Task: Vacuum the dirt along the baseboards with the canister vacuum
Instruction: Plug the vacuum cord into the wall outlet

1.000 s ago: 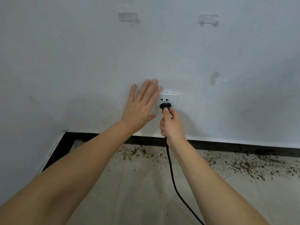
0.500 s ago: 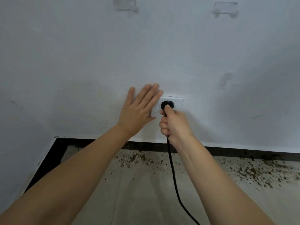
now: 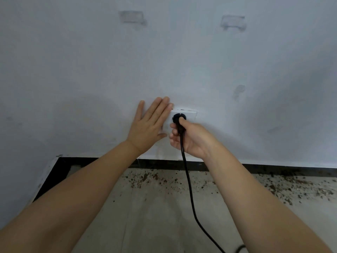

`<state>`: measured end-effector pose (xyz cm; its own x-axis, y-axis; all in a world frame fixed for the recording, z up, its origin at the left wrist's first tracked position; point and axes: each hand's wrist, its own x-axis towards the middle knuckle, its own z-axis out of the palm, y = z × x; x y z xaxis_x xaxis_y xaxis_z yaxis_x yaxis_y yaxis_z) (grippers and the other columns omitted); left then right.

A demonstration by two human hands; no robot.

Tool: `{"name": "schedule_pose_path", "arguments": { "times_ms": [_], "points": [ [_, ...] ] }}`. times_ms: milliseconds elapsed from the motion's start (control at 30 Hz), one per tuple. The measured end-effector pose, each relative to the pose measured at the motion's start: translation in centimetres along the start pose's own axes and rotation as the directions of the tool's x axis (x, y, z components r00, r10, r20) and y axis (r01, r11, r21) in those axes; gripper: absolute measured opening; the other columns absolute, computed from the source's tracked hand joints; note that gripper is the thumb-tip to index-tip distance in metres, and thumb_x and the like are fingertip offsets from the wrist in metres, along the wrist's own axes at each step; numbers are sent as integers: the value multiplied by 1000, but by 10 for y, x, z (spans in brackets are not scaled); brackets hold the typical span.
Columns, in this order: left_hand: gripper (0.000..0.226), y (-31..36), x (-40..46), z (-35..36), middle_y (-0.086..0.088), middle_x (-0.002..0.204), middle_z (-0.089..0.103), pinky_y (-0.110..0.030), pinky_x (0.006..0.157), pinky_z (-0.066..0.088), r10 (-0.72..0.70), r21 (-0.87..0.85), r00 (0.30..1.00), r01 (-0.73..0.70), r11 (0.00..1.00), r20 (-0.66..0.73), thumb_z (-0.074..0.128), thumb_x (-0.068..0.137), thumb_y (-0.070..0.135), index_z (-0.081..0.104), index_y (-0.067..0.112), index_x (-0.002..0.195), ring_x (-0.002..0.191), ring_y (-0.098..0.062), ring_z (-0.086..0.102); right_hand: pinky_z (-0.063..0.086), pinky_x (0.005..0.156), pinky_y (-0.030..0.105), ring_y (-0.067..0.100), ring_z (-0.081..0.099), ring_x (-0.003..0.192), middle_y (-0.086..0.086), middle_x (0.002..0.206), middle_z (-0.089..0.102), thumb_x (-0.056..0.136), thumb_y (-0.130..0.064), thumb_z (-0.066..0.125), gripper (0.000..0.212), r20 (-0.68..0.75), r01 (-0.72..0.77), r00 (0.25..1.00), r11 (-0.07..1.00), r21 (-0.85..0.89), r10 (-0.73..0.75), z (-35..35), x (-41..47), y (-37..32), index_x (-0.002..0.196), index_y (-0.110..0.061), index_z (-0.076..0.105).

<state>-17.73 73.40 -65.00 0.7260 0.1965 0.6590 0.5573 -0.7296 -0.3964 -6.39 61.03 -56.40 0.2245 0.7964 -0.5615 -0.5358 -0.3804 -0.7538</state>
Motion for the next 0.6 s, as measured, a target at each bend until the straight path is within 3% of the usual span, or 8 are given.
{"name": "schedule_pose_path", "arguments": {
  "times_ms": [67,167,233,300,367,467,600],
  "points": [
    [123,4,-3,-18,-6,157,-22,-53,115,-3,-15,-90,993,25,996,113,73,70,48,-13,14,150,146,-19,-19,52,79,35,16,63,81,6,81,64,98,-41,45,35,-32,-44,999,978,-202,38,-8,-8,0,101,-9,58],
    [115,10,1,-65,-11,158,4,-61,112,15,-42,-288,939,148,946,341,77,72,27,-6,19,151,148,-25,-5,45,89,35,17,56,104,5,114,62,98,-45,42,45,-190,-133,980,883,-451,51,-20,-34,1,127,-11,51],
    [96,14,17,-111,-14,153,27,-53,107,36,-99,-432,834,379,818,543,67,83,16,-1,20,152,141,-30,27,42,93,35,20,53,111,6,126,58,99,-39,41,45,-231,-189,971,790,-583,61,-20,-65,-8,133,-10,45],
    [73,12,43,-154,-11,139,47,-40,93,48,-138,-433,699,571,697,702,50,94,18,5,19,152,123,-28,49,41,90,33,22,51,113,8,131,55,100,-32,41,41,-219,-191,975,676,-712,44,-17,-95,-30,134,-9,45],
    [57,5,75,-194,-8,119,59,-39,82,51,-169,-409,657,628,662,735,44,97,20,23,17,149,105,-26,58,43,87,32,23,52,108,9,131,53,100,-26,39,36,-197,-162,980,578,-800,2,-10,-126,-64,131,-9,47],
    [33,-11,135,-254,-4,104,64,-37,76,51,-170,-407,628,663,629,760,42,98,20,49,14,130,92,-23,61,46,80,30,22,53,100,11,131,51,100,-20,38,34,-167,-116,983,449,-886,-76,1,-174,-118,131,-8,47],
    [20,-36,219,-336,-2,94,64,-33,68,48,-169,-383,598,678,627,783,40,99,25,52,13,110,81,-21,58,44,91,31,22,48,115,11,138,40,99,-18,42,39,-91,-25,981,358,-934,-169,21,-249,-190,137,-12,40]
  ]
}}
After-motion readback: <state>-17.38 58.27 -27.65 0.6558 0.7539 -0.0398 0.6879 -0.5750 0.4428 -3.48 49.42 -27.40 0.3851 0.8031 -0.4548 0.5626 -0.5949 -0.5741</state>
